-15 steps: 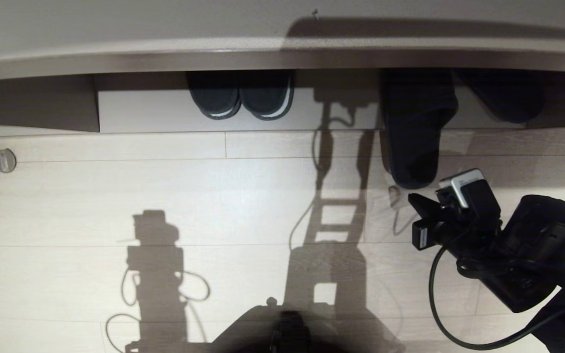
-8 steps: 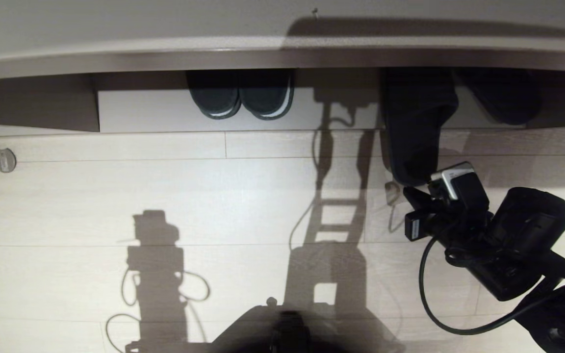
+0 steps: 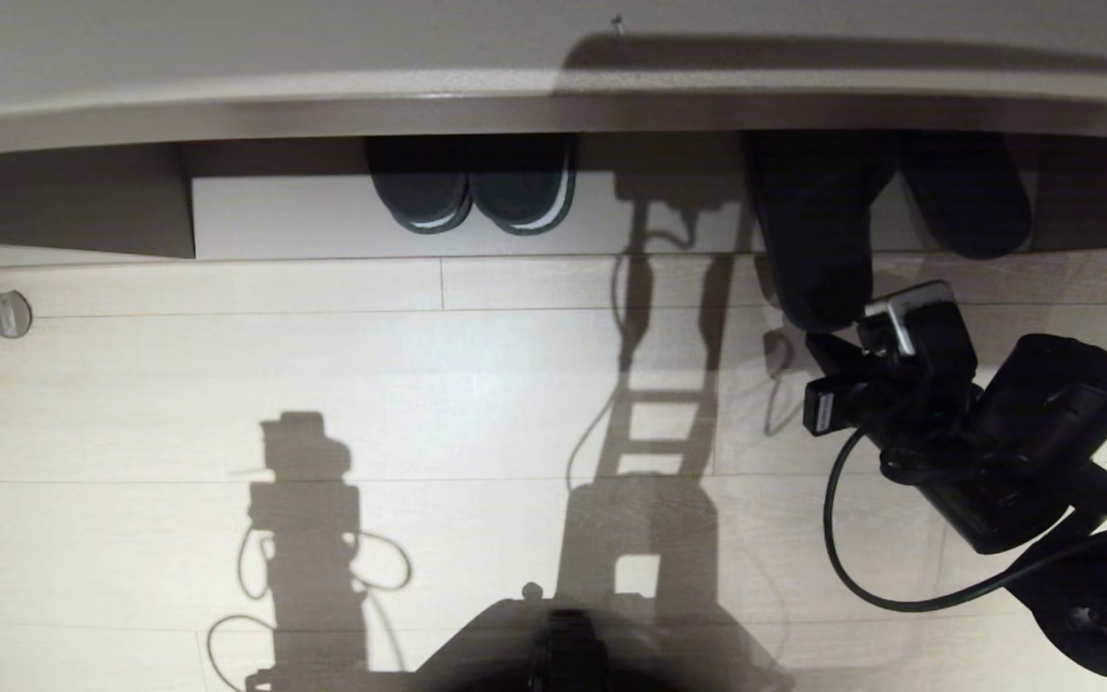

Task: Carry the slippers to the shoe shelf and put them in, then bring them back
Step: Pick up the slippers in the shoe cabinet

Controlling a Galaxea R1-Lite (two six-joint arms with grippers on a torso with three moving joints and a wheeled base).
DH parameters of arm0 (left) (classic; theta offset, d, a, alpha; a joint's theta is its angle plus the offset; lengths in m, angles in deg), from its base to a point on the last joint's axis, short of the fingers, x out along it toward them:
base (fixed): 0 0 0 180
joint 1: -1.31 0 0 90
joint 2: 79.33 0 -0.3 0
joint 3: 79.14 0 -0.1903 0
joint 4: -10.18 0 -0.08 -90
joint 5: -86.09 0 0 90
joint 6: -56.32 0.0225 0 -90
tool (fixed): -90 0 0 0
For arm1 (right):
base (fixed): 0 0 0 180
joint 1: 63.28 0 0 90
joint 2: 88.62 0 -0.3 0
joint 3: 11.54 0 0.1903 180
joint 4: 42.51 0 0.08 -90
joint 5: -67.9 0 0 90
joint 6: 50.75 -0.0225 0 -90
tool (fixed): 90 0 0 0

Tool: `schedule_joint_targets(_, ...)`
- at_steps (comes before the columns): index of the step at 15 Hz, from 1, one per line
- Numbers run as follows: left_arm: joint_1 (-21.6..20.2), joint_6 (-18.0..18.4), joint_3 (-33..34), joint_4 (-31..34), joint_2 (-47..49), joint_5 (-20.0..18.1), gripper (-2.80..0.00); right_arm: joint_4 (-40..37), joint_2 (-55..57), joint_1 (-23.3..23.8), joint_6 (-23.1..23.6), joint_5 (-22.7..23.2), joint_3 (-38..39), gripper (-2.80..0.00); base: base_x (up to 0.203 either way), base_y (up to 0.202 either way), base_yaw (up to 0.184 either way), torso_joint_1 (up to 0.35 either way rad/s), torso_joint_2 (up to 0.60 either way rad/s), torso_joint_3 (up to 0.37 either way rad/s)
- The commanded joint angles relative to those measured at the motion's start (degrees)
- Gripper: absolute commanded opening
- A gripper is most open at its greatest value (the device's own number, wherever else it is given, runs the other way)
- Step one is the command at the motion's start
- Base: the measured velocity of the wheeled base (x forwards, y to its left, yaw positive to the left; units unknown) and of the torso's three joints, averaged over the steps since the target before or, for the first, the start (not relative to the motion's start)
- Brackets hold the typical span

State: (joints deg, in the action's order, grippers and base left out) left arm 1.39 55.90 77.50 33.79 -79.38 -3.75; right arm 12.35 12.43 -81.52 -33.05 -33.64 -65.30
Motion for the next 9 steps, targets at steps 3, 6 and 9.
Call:
schedule_joint_targets(3,0.0,0.0,0.0,0.0,0.0,0.0,-2.80,0.4,0.2,0.2,0.2,-0.1,-0.8,-2.80,0.000,0.000,0.000,0.000,0.00,0.000)
schedule_joint_targets(6,0.0,0.0,0.0,0.0,0.0,0.0,-2.80,-1.1,0.3,0.2,0.1,-0.1,-3.0,-2.80,0.000,0.000,0.000,0.000,0.00,0.000)
schedule_joint_targets(9,0.0,0.0,0.0,0.0,0.0,0.0,-2.80,-3.1,0.3,1.1,0.1,-0.4,-5.7,-2.80,0.000,0.000,0.000,0.000,0.00,0.000)
